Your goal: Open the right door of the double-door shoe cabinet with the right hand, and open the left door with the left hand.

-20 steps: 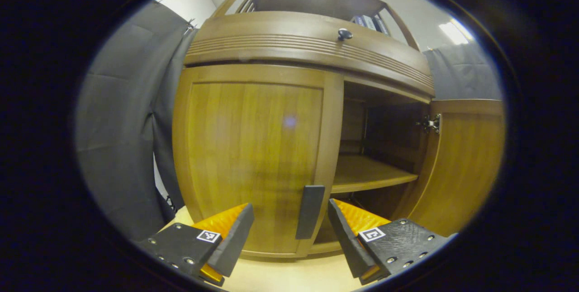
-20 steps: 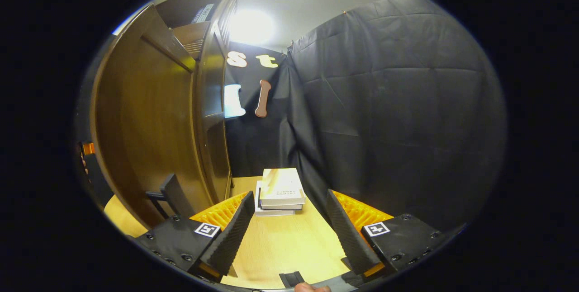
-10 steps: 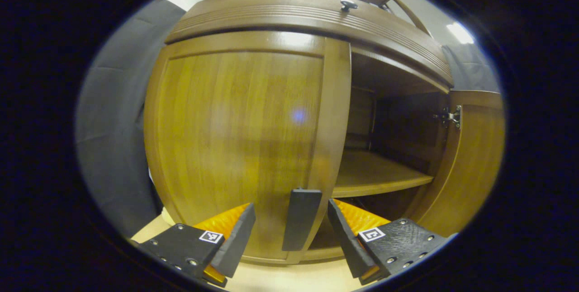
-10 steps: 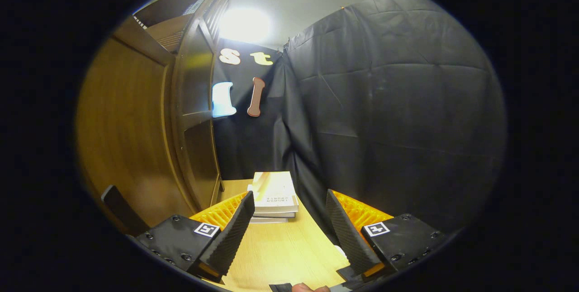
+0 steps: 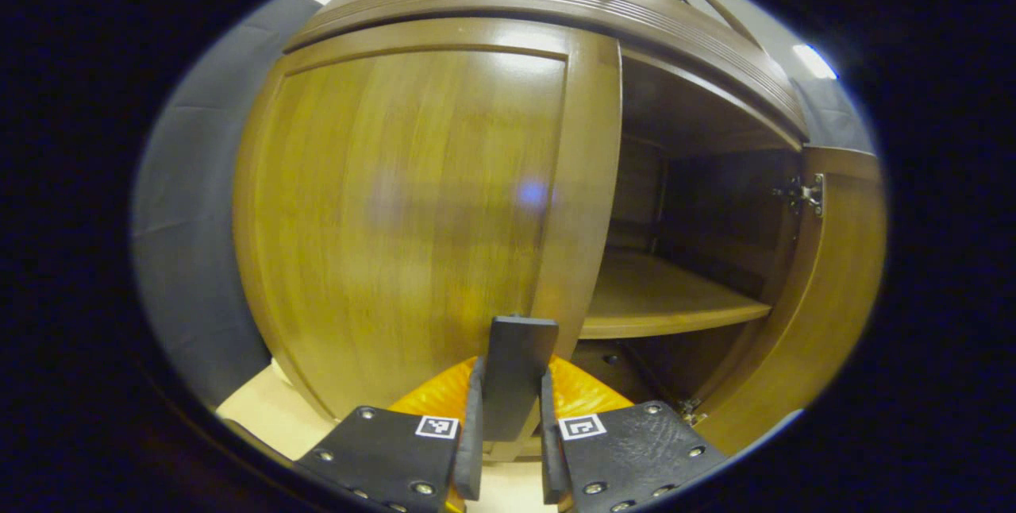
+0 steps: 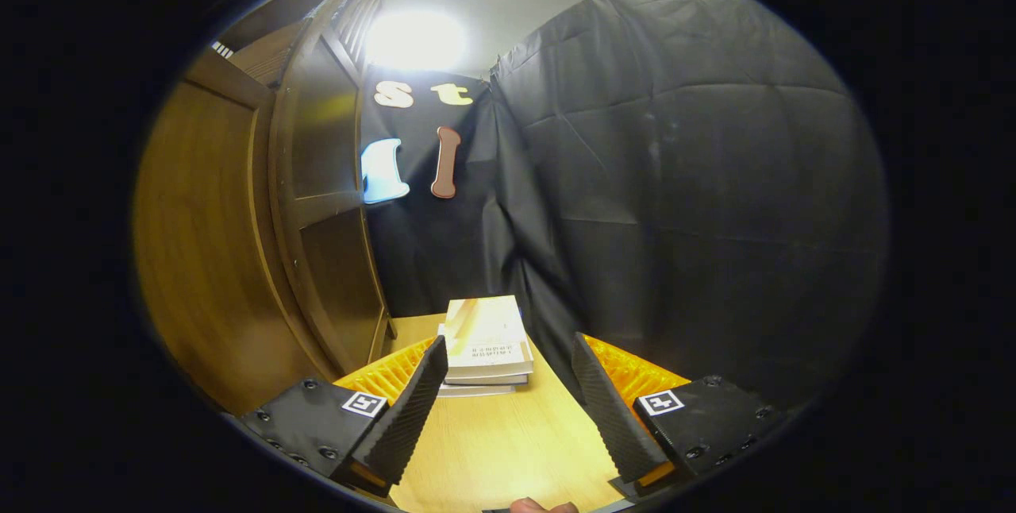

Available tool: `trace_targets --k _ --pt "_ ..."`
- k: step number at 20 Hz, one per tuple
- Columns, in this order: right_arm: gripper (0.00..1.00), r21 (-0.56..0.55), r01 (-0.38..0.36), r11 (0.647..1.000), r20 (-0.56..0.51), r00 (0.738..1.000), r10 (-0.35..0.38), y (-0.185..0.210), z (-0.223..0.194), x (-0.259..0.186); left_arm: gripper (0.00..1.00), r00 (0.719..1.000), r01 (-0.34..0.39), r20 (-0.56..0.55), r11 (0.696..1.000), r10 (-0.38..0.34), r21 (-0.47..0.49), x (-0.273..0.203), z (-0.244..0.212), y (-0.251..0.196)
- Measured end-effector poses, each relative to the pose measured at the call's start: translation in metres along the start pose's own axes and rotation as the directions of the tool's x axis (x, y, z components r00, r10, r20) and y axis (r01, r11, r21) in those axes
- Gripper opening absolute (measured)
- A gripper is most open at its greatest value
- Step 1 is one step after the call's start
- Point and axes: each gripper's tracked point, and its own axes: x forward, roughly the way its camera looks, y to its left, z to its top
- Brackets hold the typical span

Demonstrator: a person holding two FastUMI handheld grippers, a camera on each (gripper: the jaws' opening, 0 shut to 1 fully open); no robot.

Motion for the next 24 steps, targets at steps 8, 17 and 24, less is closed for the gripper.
trace_targets --k 8,17,24 --pt "0.95 0.004 -0.036 0.999 -0.031 0.999 0.036 0.017 -0.009 0.011 0.1 1.0 -0.014 -0.004 1.0 0.014 0.01 -0.01 -0.005 0.001" --pt "0.95 0.017 -0.006 1.0 -0.04 0.999 0.007 0.01 -0.013 -0.008 0.1 1.0 0.004 -0.009 1.0 -0.004 0.003 -0.026 -0.006 0.001" --pt "0.94 0.026 0.065 0.998 -0.008 0.998 -0.065 0.003 -0.001 -0.055 0.1 0.996 0.081 -0.021 0.997 -0.081 0.004 -0.065 -0.013 0.011"
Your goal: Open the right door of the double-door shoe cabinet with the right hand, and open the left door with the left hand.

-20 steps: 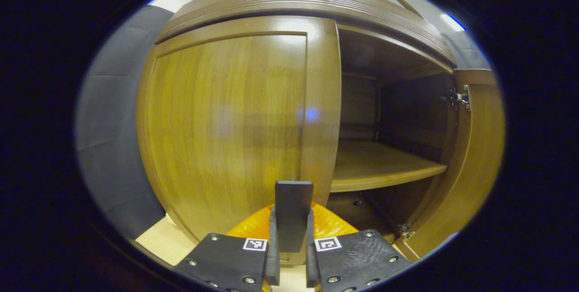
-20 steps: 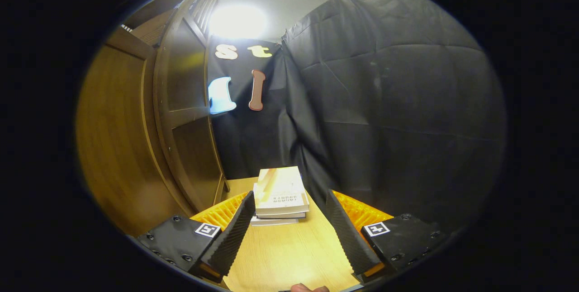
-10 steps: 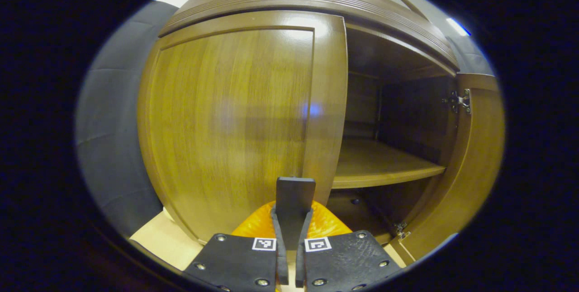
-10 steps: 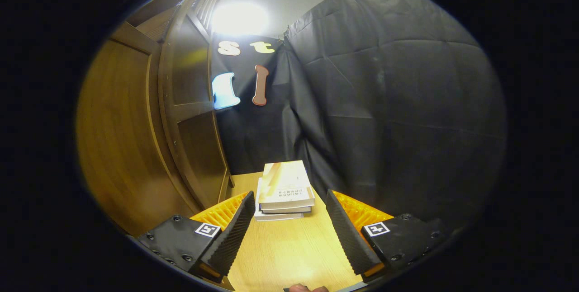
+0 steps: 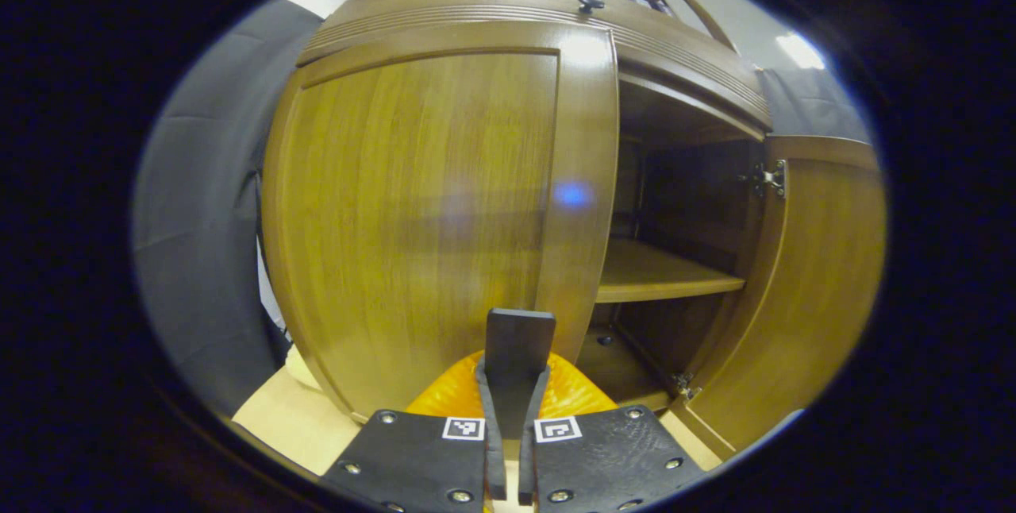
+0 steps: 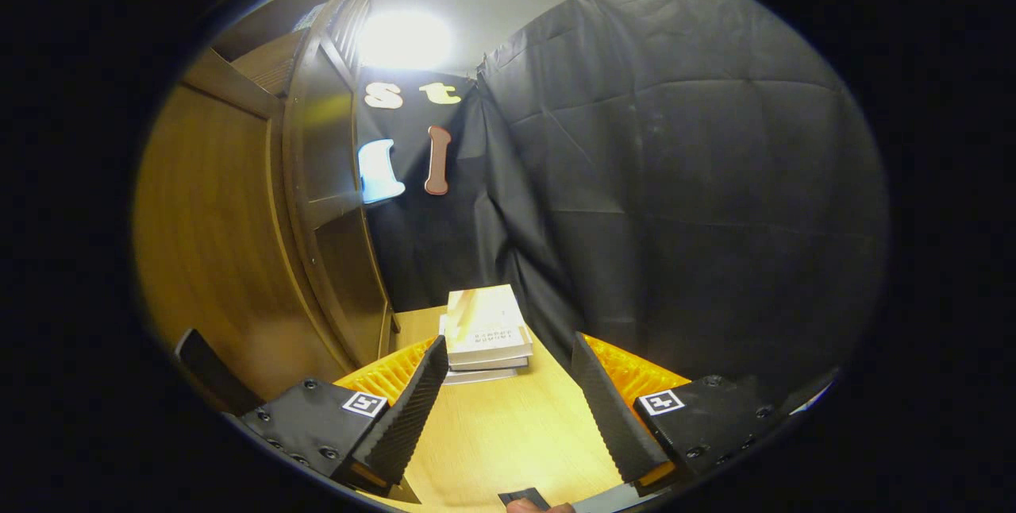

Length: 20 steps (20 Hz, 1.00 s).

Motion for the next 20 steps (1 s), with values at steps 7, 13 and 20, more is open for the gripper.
trace_targets --k 7,13,20 --pt "0.99 0.003 0.049 0.999 0.019 0.999 -0.049 0.0 0.001 -0.063 0.1 0.999 0.05 0.002 0.999 -0.05 0.007 -0.05 -0.008 0.015" --pt "0.99 0.01 0.074 0.997 0.037 0.997 -0.075 0.006 -0.008 -0.119 0.1 0.997 0.069 0.019 0.998 -0.069 0.009 -0.083 -0.013 0.032" --pt "0.99 0.009 0.06 0.998 0.028 0.998 -0.06 0.026 -0.021 -0.149 0.09 0.997 0.067 0.039 0.998 -0.067 0.009 -0.11 -0.011 0.051"
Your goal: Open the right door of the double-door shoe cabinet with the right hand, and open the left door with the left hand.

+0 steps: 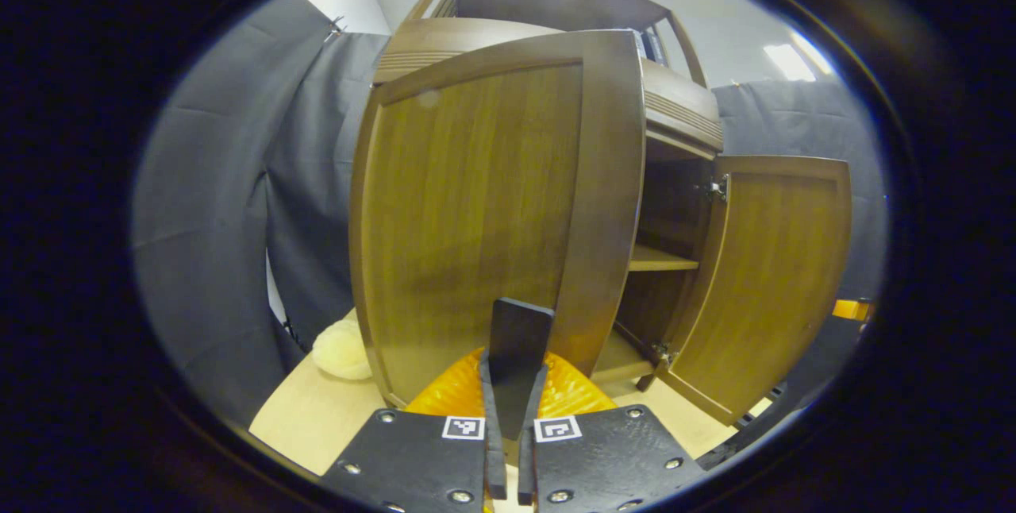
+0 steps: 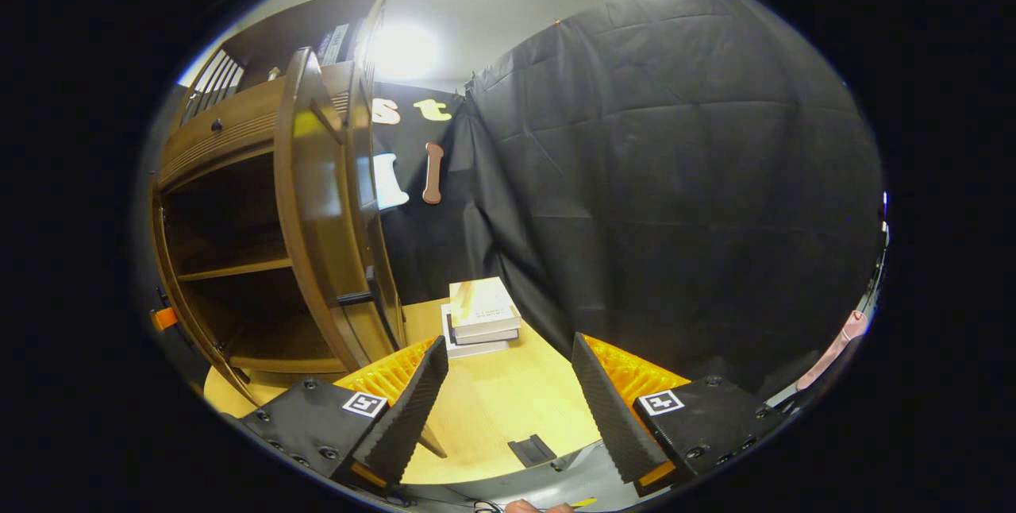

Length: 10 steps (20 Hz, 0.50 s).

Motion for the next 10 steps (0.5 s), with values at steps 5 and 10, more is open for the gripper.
trace_targets --k 5,10 --pt "0.99 -0.019 -0.046 0.999 0.012 0.999 0.047 0.032 -0.002 -0.005 0.08 1.0 0.005 0.007 1.0 -0.005 -0.005 -0.03 -0.005 0.023" --pt "0.95 -0.056 -0.1 0.993 0.001 0.995 0.1 0.068 -0.016 -0.009 0.1 1.0 -0.008 0.009 1.0 0.008 -0.009 -0.051 -0.004 0.047"
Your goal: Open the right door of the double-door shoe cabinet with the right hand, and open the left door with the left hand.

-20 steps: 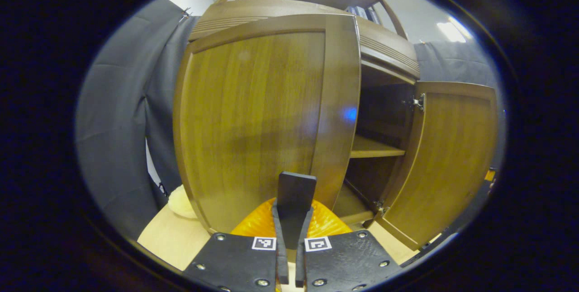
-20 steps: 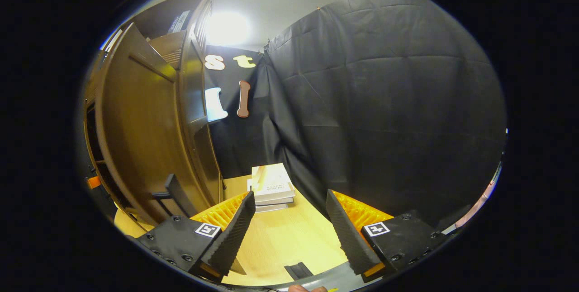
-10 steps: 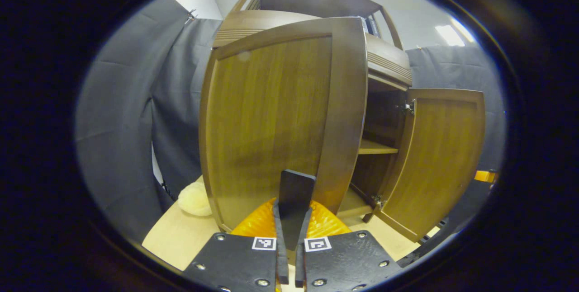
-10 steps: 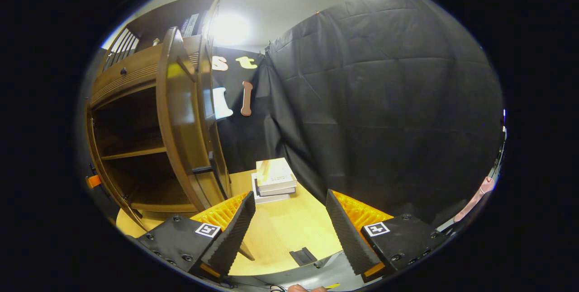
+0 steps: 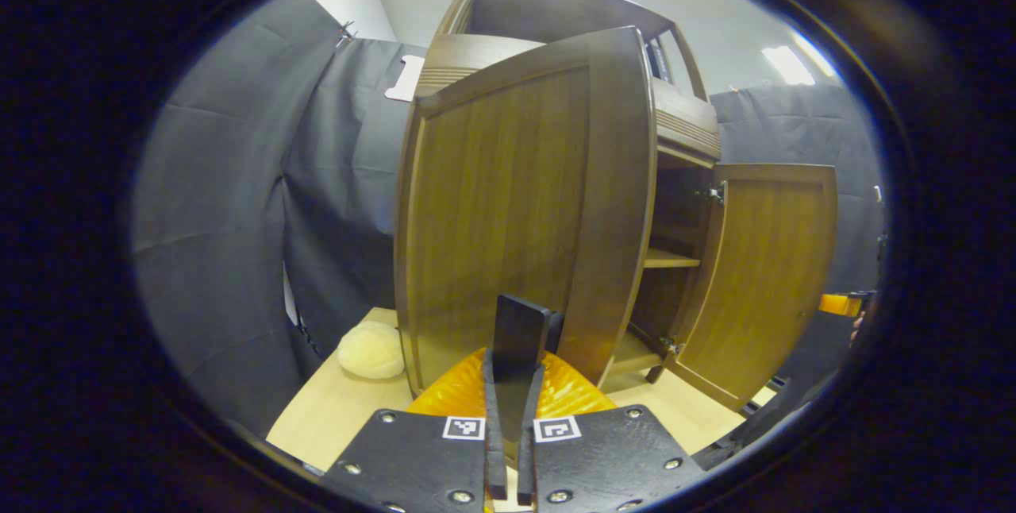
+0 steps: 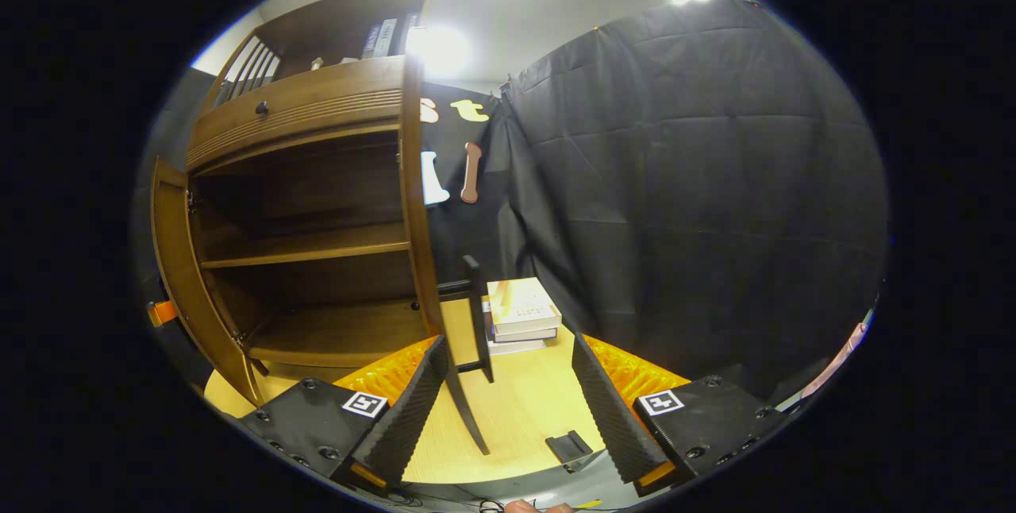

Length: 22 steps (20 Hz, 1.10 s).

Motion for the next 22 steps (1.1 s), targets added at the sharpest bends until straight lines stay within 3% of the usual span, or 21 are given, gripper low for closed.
trace_targets --k 3,4,5,6,11,12,13,14,16,18,20,22 --pt "0.99 -0.004 -0.028 1.0 -0.023 0.999 0.028 0.013 -0.011 -0.002 0.1 1.0 -0.013 0.003 1.0 0.013 0.009 -0.012 0.0 0.016" --pt "0.95 -0.002 -0.035 0.999 -0.027 0.999 0.035 0.017 -0.014 -0.002 0.09 1.0 -0.026 0.003 1.0 0.025 0.011 -0.016 0.001 0.021" --pt "0.99 -0.001 -0.039 0.999 -0.027 0.999 0.039 0.02 -0.015 -0.002 0.09 0.999 -0.041 0.003 0.999 0.041 0.016 -0.022 0.0 0.032" --pt "0.95 -0.002 -0.039 0.999 -0.027 0.999 0.039 0.021 -0.016 -0.002 0.09 0.998 -0.058 0.002 0.998 0.058 0.018 -0.027 0.0 0.042" --pt "0.95 0.0 -0.039 0.999 -0.026 0.999 0.039 0.026 -0.019 -0.001 0.04 0.984 -0.177 0.03 0.984 0.177 0.017 -0.049 0.008 0.118" --pt "0.99 0.003 -0.04 0.999 -0.032 0.999 0.04 0.026 -0.021 0.0 0.07 0.982 -0.188 0.031 0.982 0.188 0.015 -0.054 0.009 0.139" --pt "0.94 0.005 -0.044 0.999 -0.042 0.998 0.044 0.028 -0.024 0.001 0.06 0.988 -0.147 0.042 0.989 0.147 0.005 -0.055 0.009 0.147" --pt "0.99 0.006 -0.049 0.999 -0.046 0.998 0.049 0.03 -0.024 0.001 0.03 0.993 -0.108 0.042 0.994 0.107 0.009 -0.055 0.009 0.154" --pt "0.95 -0.001 -0.054 0.999 -0.044 0.998 0.054 0.032 -0.019 0.001 0.06 0.997 -0.063 0.046 0.997 0.061 0.054 -0.054 0.01 0.168" --pt "0.95 -0.013 -0.054 0.998 -0.028 0.998 0.053 0.033 -0.013 -0.002 0.05 0.998 -0.025 0.05 0.999 0.023 0.034 -0.054 0.009 0.169" --pt "0.99 -0.017 -0.057 0.998 -0.023 0.998 0.056 0.035 -0.012 -0.004 0.06 0.998 -0.015 0.06 1.0 0.014 0.017 -0.055 0.008 0.169" --pt "0.95 -0.019 -0.064 0.998 -0.026 0.998 0.063 0.035 -0.012 -0.005 0.05 0.998 -0.028 0.054 0.999 0.026 0.035 -0.056 0.007 0.171"
